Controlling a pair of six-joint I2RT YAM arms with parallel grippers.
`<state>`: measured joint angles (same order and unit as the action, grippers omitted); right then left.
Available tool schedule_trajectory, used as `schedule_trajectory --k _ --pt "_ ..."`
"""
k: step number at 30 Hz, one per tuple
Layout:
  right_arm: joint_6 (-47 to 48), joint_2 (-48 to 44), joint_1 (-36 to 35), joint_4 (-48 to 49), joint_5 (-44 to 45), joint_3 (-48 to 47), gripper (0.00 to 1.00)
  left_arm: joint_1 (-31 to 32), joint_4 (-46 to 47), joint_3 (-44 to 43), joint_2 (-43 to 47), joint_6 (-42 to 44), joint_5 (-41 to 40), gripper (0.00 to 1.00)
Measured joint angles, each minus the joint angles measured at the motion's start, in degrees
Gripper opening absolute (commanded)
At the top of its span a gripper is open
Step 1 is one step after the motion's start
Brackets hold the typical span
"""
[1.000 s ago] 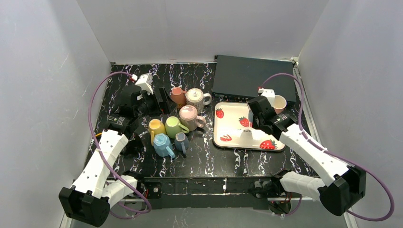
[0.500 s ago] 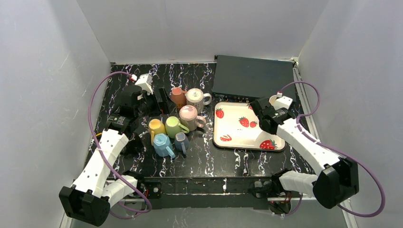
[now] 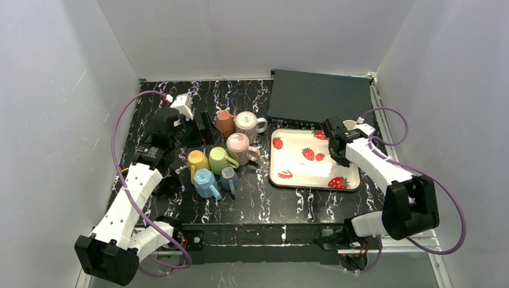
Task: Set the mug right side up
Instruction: Place the cup on the tray.
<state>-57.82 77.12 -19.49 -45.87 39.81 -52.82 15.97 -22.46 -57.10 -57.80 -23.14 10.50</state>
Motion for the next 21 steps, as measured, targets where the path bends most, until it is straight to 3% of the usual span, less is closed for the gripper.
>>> schedule_trajectory --k 9,12,16,21 --pt "-0.13 3.58 0.17 2.86 -0.02 -0.28 0.01 0.00 -0.33 0.00 0.00 -0.02 -0.31 0.96" --pt "-0.28 4.31 0.44 3.04 0.48 -0.68 0.22 0.00 -0.35 0.00 0.00 0.00 -0.50 0.96" --pt "-0.35 5.14 0.70 3.41 0.96 -1.18 0.40 0.00 -0.39 0.00 0.00 0.00 -0.66 0.96" --pt "-0.87 5.99 0.74 3.96 1.31 -2.32 0.43 0.00 -0.52 0.00 0.00 0.00 -0.70 0.96"
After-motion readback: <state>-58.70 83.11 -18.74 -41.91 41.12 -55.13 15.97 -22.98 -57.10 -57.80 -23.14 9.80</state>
